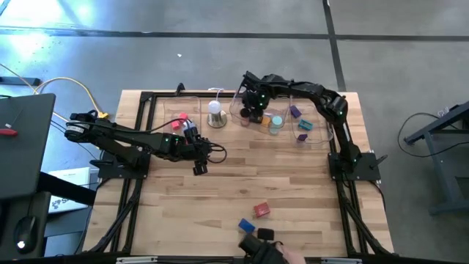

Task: Pick & Place Office items
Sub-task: Put the purple hourglass into the middle transparent bin

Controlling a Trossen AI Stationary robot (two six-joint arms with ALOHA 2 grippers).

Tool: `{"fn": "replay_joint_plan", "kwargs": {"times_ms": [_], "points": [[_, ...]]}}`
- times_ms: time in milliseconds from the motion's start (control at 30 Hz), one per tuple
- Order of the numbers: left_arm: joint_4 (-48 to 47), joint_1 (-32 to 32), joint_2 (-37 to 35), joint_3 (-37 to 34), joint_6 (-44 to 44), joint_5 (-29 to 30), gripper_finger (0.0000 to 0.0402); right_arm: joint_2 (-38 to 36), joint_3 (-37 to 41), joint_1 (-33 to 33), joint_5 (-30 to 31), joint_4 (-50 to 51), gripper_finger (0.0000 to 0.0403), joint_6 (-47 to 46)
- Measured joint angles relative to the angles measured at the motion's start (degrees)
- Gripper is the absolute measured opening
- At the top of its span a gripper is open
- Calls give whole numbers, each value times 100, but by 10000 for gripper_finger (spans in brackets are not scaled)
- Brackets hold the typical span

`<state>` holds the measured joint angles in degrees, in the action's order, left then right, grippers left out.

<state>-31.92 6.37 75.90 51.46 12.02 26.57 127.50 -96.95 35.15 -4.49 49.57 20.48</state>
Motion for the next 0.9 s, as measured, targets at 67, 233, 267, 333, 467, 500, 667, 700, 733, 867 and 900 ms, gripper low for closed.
{"fn": "replay_joint_plan", "kwargs": {"times_ms": [67,233,267,333,467,500,667,700,733,867,900], "points": [[0,2,2,0,-1,2,247,2,2,-3,-9,-55,122,10],[0,0,0,-2,-1,2,247,2,2,1,-66,-103,110,192],[0,0,2,-1,-1,2,247,2,2,-3,-48,-128,106,214],[0,2,2,-2,-1,2,247,2,-2,-8,-1,-200,97,236],[0,1,1,-2,-1,2,247,-7,-2,-24,15,-283,75,338],[0,0,-1,-2,-1,2,247,-7,-4,-31,30,-308,69,372],[0,1,2,-1,-3,2,247,-15,-12,-75,205,-290,40,436],[0,0,2,-2,-3,2,247,-15,-13,-82,234,-282,37,485],[0,2,0,-2,-3,2,247,-16,-13,-84,244,-274,36,521],[0,0,2,-2,-2,2,247,-17,-13,-82,205,-254,35,530],[0,1,2,-2,-3,2,247,-17,-13,-80,190,-254,35,530]]}}
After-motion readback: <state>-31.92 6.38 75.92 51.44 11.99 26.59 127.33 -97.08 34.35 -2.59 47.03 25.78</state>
